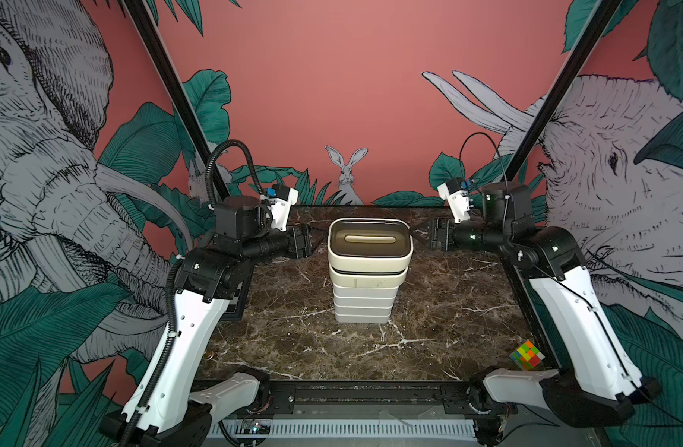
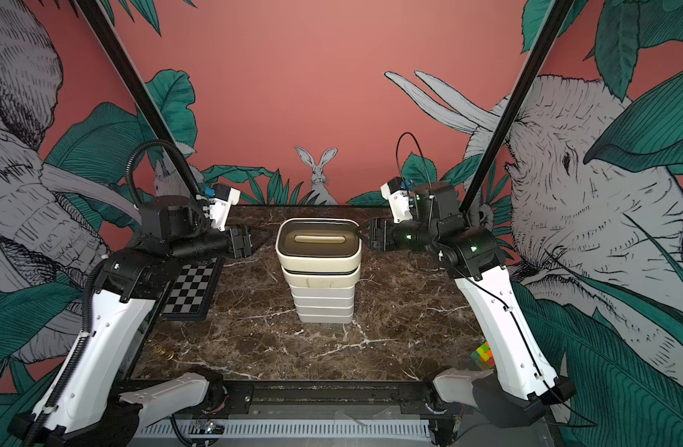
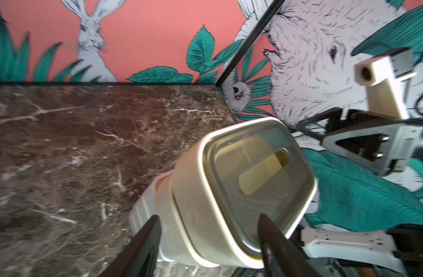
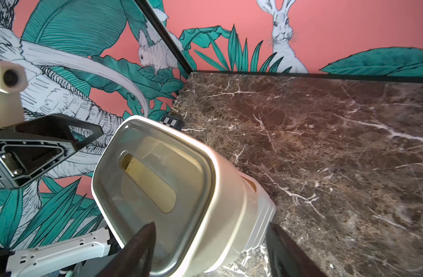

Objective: Stack the tissue boxes
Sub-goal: Place the tissue box at the tissue box, then reset both arms

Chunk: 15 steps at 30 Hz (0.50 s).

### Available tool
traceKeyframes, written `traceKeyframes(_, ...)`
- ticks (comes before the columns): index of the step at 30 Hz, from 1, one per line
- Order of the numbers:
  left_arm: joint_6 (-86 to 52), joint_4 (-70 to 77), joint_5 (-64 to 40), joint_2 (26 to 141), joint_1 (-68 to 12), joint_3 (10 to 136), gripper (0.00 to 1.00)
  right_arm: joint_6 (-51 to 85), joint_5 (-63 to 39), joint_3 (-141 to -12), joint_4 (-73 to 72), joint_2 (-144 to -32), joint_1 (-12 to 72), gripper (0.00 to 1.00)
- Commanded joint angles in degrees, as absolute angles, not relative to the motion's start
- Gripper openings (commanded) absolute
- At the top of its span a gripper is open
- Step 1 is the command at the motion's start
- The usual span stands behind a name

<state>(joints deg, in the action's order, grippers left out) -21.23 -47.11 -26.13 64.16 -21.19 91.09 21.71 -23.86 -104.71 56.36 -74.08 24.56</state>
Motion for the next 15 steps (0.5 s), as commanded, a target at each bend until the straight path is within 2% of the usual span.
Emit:
traceKeyframes(1, -18.2, -50.0, -16.1, 64.7, -21.2, 95.5, 0.74, 19.2, -22.3, -107.6, 57.0, -74.0, 22.8, 0.81)
traceKeyframes(4, -18.9, -50.0, -14.1, 66.2, -21.1, 98.2, 0.81, 18.6, -21.9, -107.9, 58.2, -73.5, 21.3, 0.98)
traceKeyframes(5, -18.8, -50.2, -12.8, 66.6, -21.2, 98.6, 0.95, 18.6, -21.3, -107.2, 58.1, -73.0, 20.5, 0.98)
traceKeyframes(6, -18.5, -50.6, -11.7, 67.1, -21.1, 98.9, 0.99, 18.6, -21.0, -106.2, 57.8, -72.3, 19.7, 0.98)
traceKeyframes(10, -15.4, -52.6, -0.7, 69.0, -20.2, 98.2, 1.0, 21.2, -19.6, -98.0, 52.7, -69.0, 13.3, 0.98)
traceKeyframes(15, -12.4, -47.1, 16.2, 70.5, -15.0, 86.4, 1.0, 24.2, -12.3, -79.5, 38.9, -62.9, 1.5, 0.98)
